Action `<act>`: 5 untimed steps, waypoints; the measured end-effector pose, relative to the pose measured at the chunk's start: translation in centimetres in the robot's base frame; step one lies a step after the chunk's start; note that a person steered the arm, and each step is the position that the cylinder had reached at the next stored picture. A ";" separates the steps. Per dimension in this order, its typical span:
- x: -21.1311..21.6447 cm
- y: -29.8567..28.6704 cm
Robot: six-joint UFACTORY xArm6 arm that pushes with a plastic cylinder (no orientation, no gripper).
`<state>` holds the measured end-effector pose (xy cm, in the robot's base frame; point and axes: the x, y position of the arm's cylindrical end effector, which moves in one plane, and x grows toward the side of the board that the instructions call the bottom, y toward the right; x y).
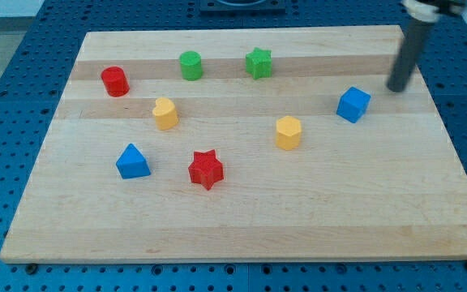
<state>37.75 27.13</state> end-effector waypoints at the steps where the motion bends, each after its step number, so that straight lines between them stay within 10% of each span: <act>1: 3.0 -1.7; 5: 10.5 -20.4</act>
<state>48.28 6.75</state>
